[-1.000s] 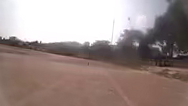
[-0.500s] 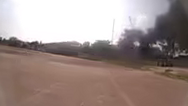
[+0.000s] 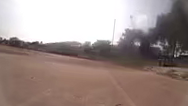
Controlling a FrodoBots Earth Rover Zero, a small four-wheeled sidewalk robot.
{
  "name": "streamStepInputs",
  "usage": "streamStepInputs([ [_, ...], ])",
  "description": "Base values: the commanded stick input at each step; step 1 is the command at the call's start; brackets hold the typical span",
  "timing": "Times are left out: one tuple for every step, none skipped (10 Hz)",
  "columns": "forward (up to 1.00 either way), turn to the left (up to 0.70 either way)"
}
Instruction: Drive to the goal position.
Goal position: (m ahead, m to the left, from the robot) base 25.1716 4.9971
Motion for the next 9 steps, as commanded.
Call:
streamStepInputs([
  [0.70,0.00],
  [0.70,0.00],
  [0.70,0.00],
  [0.70,0.00],
  [0.70,0.00],
  [0.70,0.00],
  [0.70,0.00],
  [0.70,0.00],
  [0.70,0.00],
])
